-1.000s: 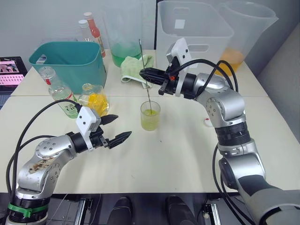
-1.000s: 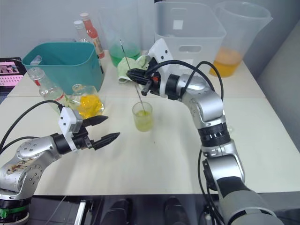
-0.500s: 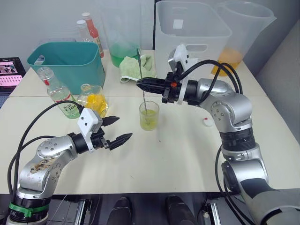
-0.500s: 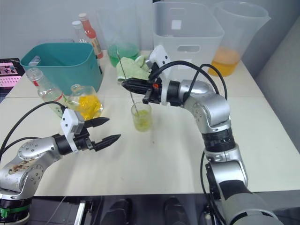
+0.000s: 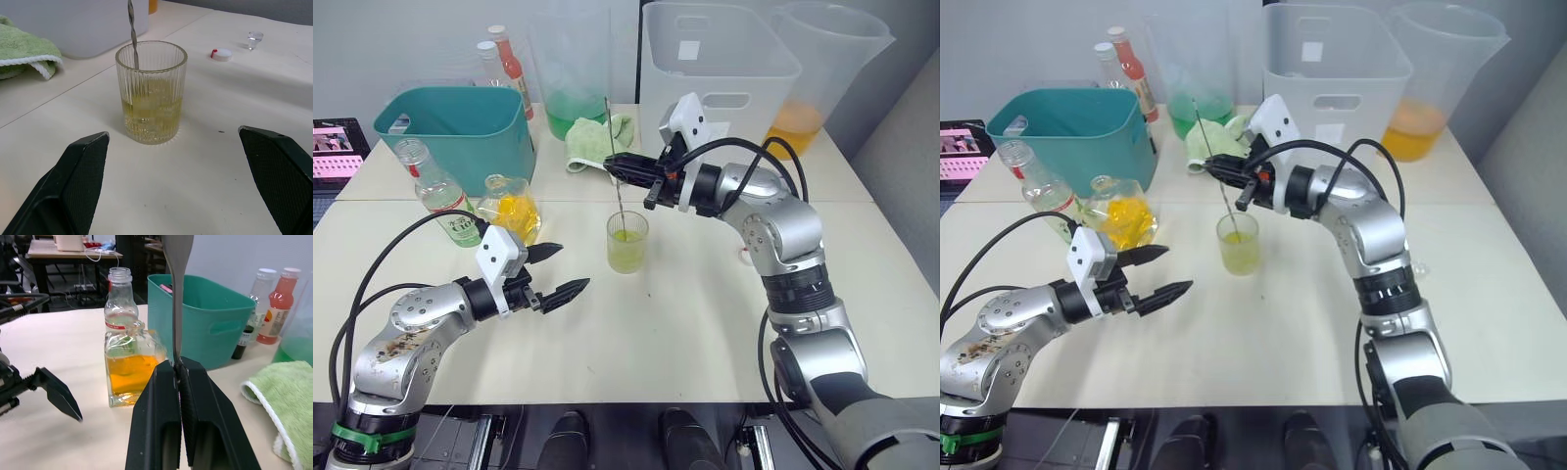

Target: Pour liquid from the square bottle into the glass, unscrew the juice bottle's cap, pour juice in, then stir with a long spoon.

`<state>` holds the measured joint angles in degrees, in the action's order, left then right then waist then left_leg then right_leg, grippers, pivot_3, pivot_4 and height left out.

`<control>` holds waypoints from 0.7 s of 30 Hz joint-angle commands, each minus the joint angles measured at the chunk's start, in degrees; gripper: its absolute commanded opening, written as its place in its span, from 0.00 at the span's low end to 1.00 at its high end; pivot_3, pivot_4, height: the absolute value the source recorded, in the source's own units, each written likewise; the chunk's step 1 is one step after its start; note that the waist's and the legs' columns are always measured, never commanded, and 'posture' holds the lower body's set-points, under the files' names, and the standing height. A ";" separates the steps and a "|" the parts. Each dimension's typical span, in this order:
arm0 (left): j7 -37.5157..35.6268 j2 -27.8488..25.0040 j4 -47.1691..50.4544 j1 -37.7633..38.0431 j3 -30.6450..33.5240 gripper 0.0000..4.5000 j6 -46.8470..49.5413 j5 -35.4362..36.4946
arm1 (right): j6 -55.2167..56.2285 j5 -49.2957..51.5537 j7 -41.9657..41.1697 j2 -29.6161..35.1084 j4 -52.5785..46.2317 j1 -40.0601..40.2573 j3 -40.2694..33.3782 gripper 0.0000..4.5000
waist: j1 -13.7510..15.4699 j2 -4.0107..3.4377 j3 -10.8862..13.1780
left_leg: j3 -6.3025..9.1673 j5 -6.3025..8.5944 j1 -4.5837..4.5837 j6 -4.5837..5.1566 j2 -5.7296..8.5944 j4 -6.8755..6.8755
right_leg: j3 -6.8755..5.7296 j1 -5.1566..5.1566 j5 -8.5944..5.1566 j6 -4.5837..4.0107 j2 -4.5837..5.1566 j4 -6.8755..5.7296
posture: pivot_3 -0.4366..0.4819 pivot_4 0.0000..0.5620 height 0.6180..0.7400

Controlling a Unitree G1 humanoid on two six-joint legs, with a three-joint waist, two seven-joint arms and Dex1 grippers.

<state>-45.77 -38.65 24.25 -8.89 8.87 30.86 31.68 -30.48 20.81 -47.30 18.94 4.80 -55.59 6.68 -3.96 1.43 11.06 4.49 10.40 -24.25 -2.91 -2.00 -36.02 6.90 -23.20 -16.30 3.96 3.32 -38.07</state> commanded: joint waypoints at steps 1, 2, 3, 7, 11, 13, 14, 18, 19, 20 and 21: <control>-0.09 -0.17 1.36 -0.60 0.06 1.00 -1.04 0.12 | -1.44 1.48 -1.14 1.33 -3.17 -0.25 -1.33 0.00 | -0.01 0.00 0.00 | 0.00 0.00 0.00 0.00 0.00 0.00 | 0.00 0.00 0.00 0.00 0.00 -0.01 | 0.48 0.27 1.00; -0.09 -0.17 1.39 -0.55 0.00 1.00 -1.05 0.09 | -2.35 2.34 -1.37 1.53 -3.73 -0.08 -1.75 0.00 | -0.01 0.00 0.00 | 0.00 0.00 0.00 0.00 0.00 0.00 | 0.00 0.00 0.00 0.00 -0.01 -0.01 | 0.48 0.27 1.00; -0.17 -0.22 1.27 -0.61 -0.09 1.00 -1.12 0.01 | -4.19 3.99 -2.40 2.12 -5.15 0.36 -2.08 0.00 | -0.01 0.00 0.00 | 0.00 0.00 0.01 0.00 0.00 0.00 | 0.00 0.00 0.00 0.00 0.00 -0.01 | 0.48 0.27 1.00; -0.34 -0.21 0.83 -1.15 -0.50 1.00 -1.20 -0.16 | -8.53 8.35 -3.00 1.65 -8.21 1.76 -3.30 0.00 | -0.07 0.00 0.00 | 0.00 0.00 0.00 0.00 -0.01 0.01 | 0.00 0.01 0.00 0.00 -0.01 0.00 | 0.48 0.27 1.00; -0.21 -0.17 0.93 -1.44 -0.75 1.00 -1.04 -0.03 | -8.68 9.67 -0.93 -0.14 -8.96 2.50 -4.33 0.00 | -0.13 0.00 0.00 | 0.00 0.00 0.02 0.00 -0.01 0.00 | 0.00 0.00 0.00 0.00 -0.02 -0.02 | 0.48 0.27 1.00; -0.20 -0.24 0.95 -1.45 -0.75 1.00 -1.00 0.03 | -4.24 8.09 2.05 -3.20 -7.09 2.52 -5.30 0.00 | -0.13 0.00 0.00 | 0.00 0.00 0.03 0.00 -0.01 0.00 | 0.00 0.01 0.00 0.00 -0.02 -0.01 | 0.48 0.27 1.00; -0.17 -0.27 1.02 -1.43 -0.74 1.00 -0.94 0.07 | -2.75 7.35 2.87 -4.08 -6.22 2.43 -5.48 0.00 | -0.17 0.00 0.00 | 0.00 0.00 0.02 0.00 -0.01 0.00 | 0.00 0.01 0.00 0.00 -0.02 -0.01 | 0.48 0.27 1.00; -0.12 -0.37 1.30 -1.23 -0.59 1.00 -0.76 0.21 | 1.58 2.32 3.20 -2.83 -3.64 2.58 -3.11 0.00 | 0.06 0.00 0.00 | 0.00 0.00 0.02 0.00 0.00 0.00 | 0.00 0.01 0.00 -0.01 -0.01 -0.01 | 0.48 0.27 1.00; -0.13 -0.40 1.30 -1.20 -0.55 1.00 -0.75 0.23 | 2.30 1.45 3.10 -2.43 -3.22 2.63 -2.58 0.00 | 0.20 0.00 0.00 | 0.00 -0.01 0.01 0.00 0.02 -0.01 | 0.00 0.01 0.00 0.00 0.01 0.00 | 0.48 0.27 1.00; -0.16 -0.41 1.28 -1.16 -0.54 1.00 -0.76 0.23 | 2.96 0.38 2.57 -1.57 -3.06 2.94 -1.77 0.00 | 0.22 0.00 0.00 | 0.00 -0.01 0.00 -0.01 0.02 -0.03 | -0.01 0.03 0.00 0.00 0.02 0.01 | 0.48 0.27 1.00; -0.20 -0.41 1.25 -1.17 -0.55 1.00 -0.77 0.25 | 3.07 -0.05 2.14 -0.99 -3.08 3.23 -1.44 0.00 | 0.20 0.00 0.00 | 0.00 -0.01 -0.01 -0.01 0.02 -0.03 | -0.01 0.02 0.00 0.00 0.02 0.01 | 0.48 0.27 1.00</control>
<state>-45.77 -38.66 24.19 -9.69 7.73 30.87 31.60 -29.44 21.67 -44.67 17.28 2.89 -52.52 5.21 -3.76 1.43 11.06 4.49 10.39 -24.25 -2.92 -1.99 -36.05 6.89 -23.18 -16.30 3.96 3.34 -38.06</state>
